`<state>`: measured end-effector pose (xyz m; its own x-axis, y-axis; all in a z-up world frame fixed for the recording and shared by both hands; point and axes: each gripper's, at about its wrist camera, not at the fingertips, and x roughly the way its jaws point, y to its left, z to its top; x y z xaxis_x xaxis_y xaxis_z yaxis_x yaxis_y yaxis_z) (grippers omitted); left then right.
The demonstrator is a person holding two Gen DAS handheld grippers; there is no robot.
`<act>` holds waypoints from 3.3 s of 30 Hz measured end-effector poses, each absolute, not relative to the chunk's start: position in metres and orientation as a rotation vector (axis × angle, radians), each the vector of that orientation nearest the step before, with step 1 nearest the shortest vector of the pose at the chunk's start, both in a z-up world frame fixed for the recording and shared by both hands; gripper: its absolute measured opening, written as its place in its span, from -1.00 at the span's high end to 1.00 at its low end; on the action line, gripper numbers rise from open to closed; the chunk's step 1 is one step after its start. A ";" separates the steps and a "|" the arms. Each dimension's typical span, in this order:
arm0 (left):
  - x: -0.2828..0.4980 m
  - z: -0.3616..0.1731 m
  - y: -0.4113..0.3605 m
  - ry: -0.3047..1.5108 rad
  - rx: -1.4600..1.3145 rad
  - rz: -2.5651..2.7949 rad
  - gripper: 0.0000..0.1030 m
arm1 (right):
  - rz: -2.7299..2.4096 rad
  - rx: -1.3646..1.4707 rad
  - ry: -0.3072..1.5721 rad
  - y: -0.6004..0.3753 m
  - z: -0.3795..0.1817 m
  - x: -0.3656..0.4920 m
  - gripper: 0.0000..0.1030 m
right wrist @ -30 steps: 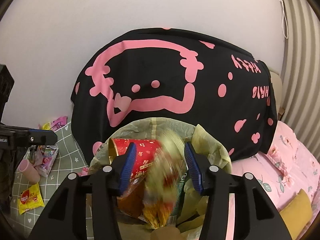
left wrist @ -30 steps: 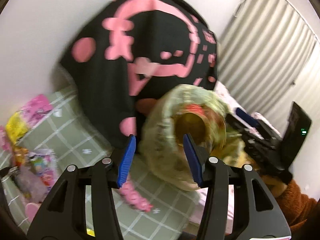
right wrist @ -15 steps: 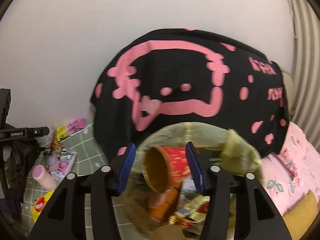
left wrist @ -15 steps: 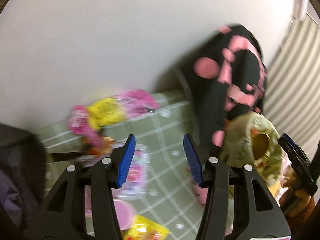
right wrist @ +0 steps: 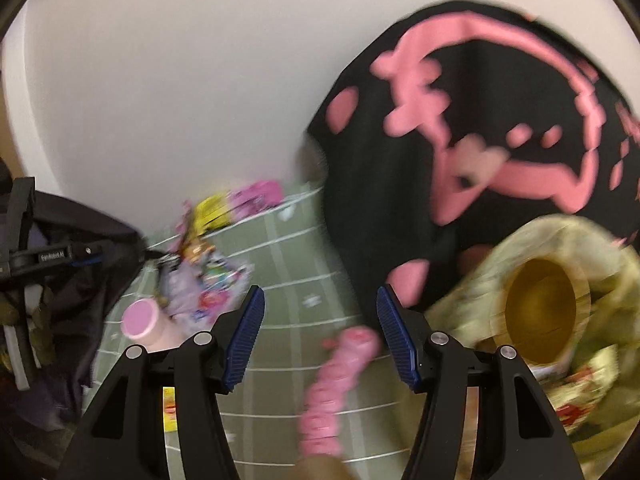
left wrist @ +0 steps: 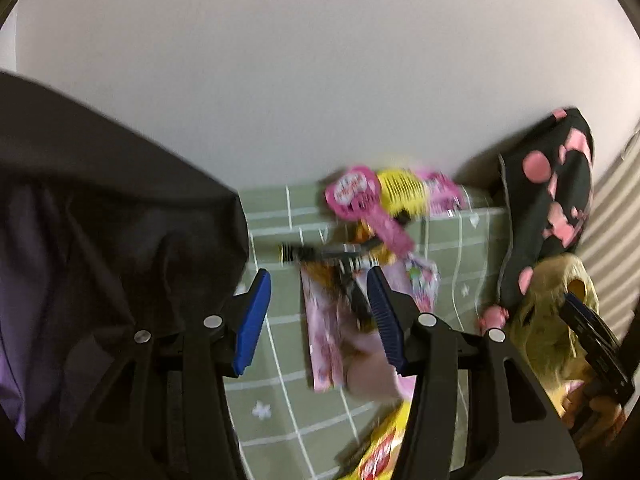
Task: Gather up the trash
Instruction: 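Move both grippers back over the mat toward the remaining snack trash, then grasp the yellow nabati wafer pack with the right gripper while the left grasps the black wrapper strip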
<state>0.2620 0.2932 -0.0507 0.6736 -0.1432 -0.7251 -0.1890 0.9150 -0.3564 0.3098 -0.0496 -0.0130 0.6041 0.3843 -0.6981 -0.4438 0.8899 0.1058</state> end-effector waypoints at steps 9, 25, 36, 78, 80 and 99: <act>0.258 -0.065 0.274 0.886 -0.332 -0.032 0.08 | 0.675 -0.075 0.949 0.003 -0.071 0.264 -0.04; 0.247 -0.083 0.276 0.895 -0.346 -0.032 0.08 | 0.724 -0.214 0.996 0.056 -0.113 0.222 0.90; 0.251 -0.103 0.276 0.944 -0.409 -0.044 0.08 | 0.562 -0.105 0.913 -0.014 -0.066 0.250 0.94; 0.125 -0.061 0.276 0.801 -0.312 0.208 0.08 | 0.615 -0.219 0.921 0.071 -0.120 0.187 0.65; 0.126 -0.060 0.275 0.800 -0.324 0.198 0.08 | 0.629 -0.196 0.942 0.063 -0.113 0.188 0.75; 0.273 -0.046 0.252 0.832 -0.326 -0.059 0.08 | 0.422 -0.053 0.741 -0.050 -0.018 0.244 0.78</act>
